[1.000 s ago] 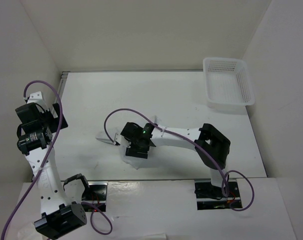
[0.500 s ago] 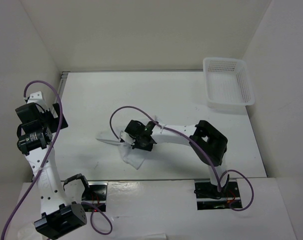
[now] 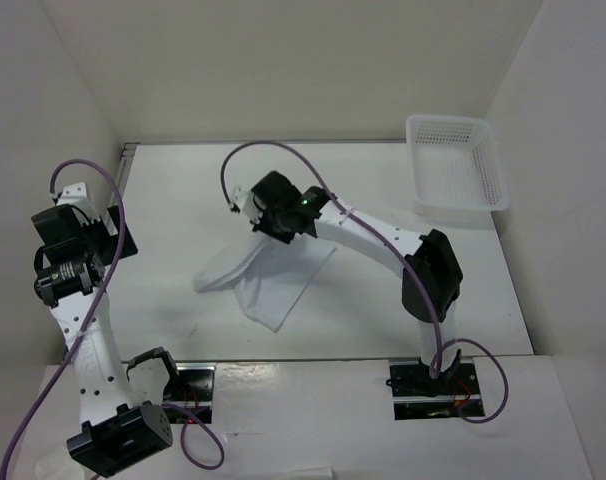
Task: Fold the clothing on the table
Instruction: Flatten the skirt out
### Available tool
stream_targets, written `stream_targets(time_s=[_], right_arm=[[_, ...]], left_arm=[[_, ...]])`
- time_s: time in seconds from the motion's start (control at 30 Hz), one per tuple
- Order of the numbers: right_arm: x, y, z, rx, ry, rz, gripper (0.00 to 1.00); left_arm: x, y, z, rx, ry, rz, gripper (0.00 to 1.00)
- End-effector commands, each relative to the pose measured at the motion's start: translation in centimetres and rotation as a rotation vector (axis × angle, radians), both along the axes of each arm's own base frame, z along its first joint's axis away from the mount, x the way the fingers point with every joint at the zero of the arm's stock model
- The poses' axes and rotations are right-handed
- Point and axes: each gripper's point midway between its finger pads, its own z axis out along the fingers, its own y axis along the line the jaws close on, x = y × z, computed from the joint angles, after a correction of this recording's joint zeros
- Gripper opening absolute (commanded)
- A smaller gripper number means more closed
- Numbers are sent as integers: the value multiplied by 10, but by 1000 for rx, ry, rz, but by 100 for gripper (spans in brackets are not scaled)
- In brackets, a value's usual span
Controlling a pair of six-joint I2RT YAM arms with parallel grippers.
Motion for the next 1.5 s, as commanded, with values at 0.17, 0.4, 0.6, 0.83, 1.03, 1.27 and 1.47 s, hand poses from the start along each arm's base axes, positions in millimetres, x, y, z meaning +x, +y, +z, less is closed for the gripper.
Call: stream_targets(time_s=[0.17,0.4,0.6,0.83,1.03,1.27,1.47], right_arm=[[99,53,85,268,-331,-198,55],[167,65,54,291,-305,-423,95],[165,33,94,314,-241,-404,96],[99,4,113,276,-64,-243,96],[58,-48,57,129,-45,-236,97],[41,-70,34,91,-19,-239,97],[47,-72,28,82,-14,-262,97]], left_arm=[[3,-2,4,15,-7,-50,100],[6,-6,2,-5,-8,-73,100],[10,-13,1,-9,-6,-131,100],[19,-45,-10,-78,17,-379,91],[35,-69,-52,-145,282,-596,76],[54,-103,-78,38,490,-788,88],[57,-163,-108,256,555,-896,88]])
